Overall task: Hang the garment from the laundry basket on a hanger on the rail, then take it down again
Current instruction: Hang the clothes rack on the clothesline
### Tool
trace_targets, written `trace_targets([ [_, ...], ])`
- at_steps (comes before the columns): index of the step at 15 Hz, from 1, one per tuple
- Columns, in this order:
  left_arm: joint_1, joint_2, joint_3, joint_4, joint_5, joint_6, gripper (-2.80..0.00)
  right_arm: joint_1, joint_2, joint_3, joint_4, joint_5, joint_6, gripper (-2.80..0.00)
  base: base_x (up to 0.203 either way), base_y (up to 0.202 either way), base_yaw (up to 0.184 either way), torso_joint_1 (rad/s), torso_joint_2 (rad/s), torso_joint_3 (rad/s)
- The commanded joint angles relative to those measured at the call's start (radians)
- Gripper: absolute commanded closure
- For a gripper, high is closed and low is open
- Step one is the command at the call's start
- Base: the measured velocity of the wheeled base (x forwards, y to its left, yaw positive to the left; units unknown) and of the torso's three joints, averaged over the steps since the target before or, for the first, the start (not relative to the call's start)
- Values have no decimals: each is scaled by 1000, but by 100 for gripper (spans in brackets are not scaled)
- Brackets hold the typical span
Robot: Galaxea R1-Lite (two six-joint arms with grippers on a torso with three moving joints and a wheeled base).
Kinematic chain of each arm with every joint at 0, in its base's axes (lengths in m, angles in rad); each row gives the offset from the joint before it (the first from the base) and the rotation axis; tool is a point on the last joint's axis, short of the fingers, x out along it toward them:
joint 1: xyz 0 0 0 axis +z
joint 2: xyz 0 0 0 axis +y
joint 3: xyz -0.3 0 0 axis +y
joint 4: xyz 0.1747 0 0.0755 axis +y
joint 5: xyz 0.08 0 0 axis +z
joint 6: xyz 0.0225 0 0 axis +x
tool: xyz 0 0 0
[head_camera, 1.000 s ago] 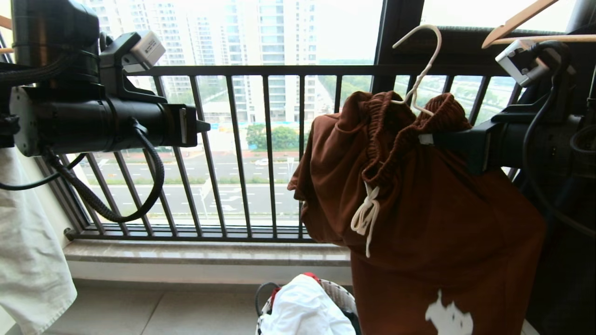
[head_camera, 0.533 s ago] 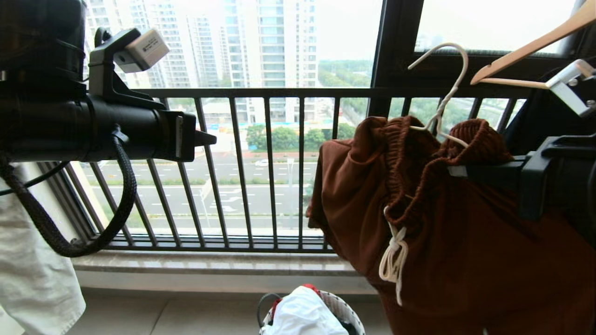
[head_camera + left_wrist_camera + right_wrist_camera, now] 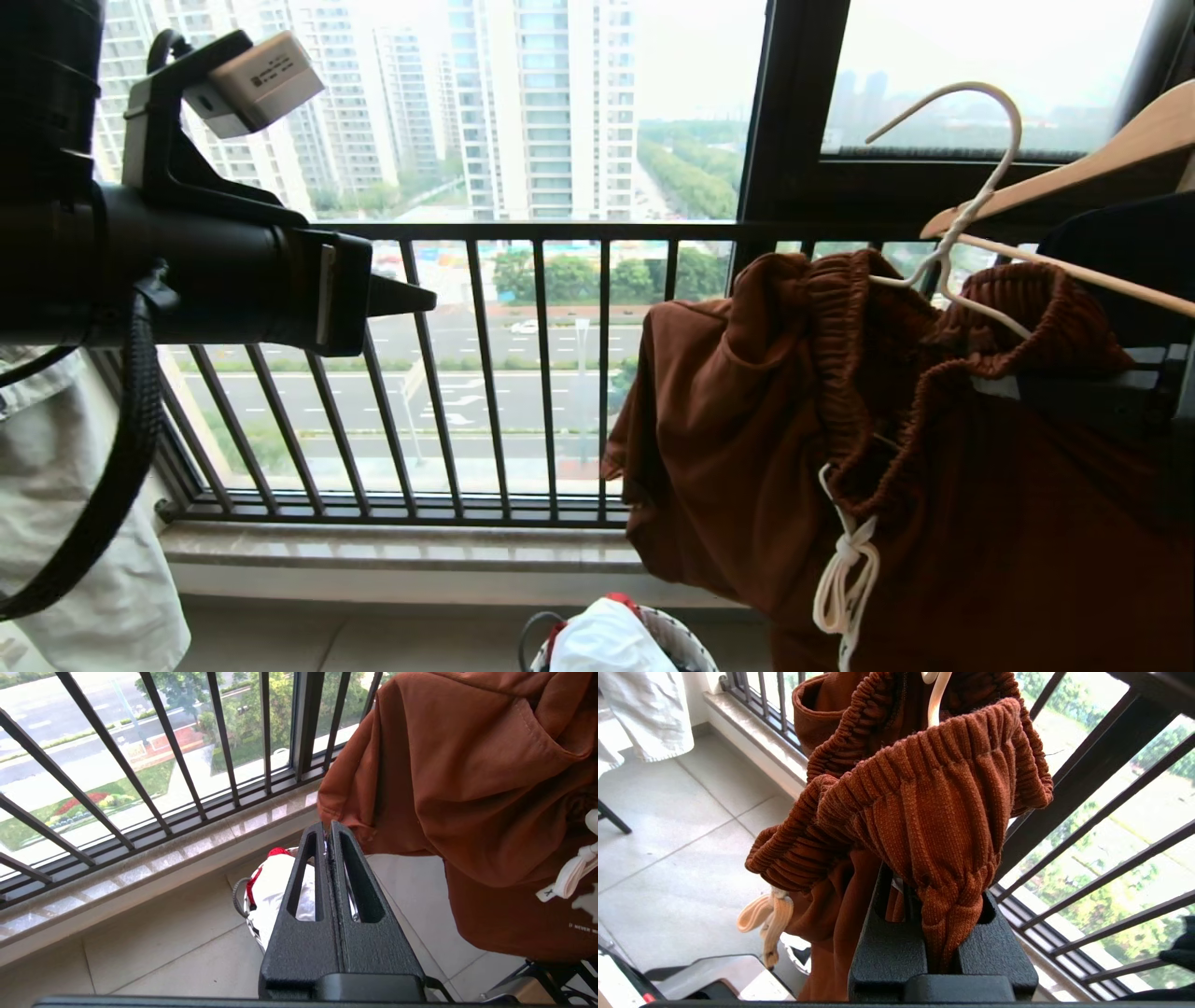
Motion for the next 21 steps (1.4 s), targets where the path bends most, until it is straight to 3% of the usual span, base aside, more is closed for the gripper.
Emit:
trace_targets([
  [1, -22, -25, -2, 9, -1, -1, 0, 3, -45, 6, 27, 3, -17, 0, 0, 0, 0, 281, -618, -329],
  [21, -98, -93, 8, 10, -1, -11, 0, 18, -60, 20, 30, 17, -50, 0, 0, 0, 0, 168, -347, -185],
])
